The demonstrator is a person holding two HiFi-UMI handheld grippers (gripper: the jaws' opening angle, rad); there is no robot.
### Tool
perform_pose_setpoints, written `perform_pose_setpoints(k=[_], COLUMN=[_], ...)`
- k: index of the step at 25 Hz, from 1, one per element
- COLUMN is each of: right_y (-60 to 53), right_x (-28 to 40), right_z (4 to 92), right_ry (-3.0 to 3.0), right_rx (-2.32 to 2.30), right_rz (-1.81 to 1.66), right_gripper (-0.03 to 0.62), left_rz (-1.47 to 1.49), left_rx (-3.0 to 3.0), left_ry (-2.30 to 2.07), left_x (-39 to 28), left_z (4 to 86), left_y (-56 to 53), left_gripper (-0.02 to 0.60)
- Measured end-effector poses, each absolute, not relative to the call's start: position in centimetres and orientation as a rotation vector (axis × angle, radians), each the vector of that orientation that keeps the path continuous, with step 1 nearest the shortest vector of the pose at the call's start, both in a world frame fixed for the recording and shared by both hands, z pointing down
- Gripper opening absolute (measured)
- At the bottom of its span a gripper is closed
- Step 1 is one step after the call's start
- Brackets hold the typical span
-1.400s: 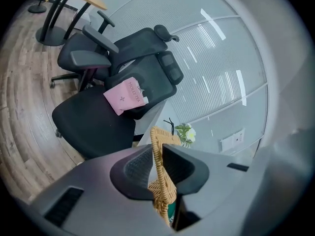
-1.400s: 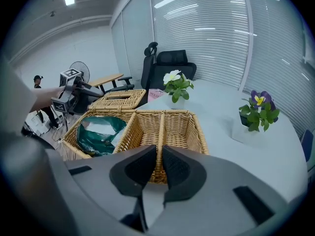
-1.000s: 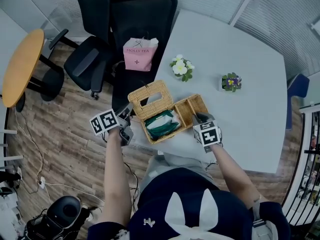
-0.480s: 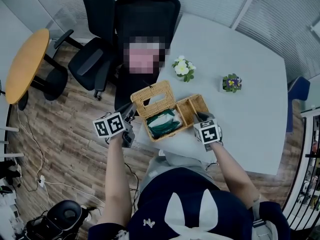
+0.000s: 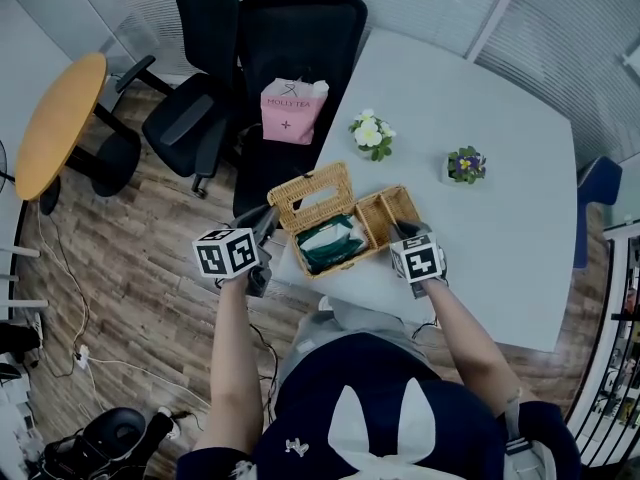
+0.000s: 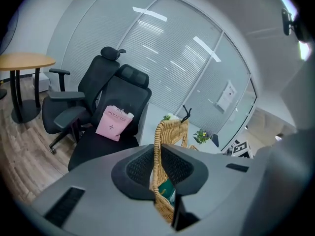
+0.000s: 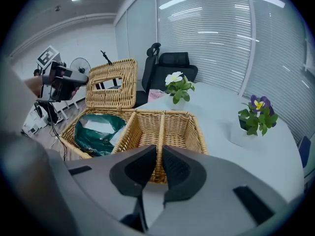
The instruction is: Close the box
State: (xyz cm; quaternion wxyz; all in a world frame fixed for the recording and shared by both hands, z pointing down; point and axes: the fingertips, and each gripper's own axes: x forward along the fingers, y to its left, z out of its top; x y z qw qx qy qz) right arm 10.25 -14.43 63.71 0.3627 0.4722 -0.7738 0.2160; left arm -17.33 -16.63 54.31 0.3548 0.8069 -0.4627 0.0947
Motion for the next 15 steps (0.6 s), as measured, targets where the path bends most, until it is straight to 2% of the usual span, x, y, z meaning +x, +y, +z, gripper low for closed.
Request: perform_pose_setpoints(k=[15], right_y=[-14.4], right_x=[10.2], right_z=[63.5], right_ry=[-1.999], right_rx=[1.207], right_rz=[0.55], right_gripper=[0.044], left_rz=[0.331], left_rx=[2.162], left_ry=[-1.244], left_x=[-16.8], left_z=[53.4], left_y=[-15.1], left_gripper=[0.049])
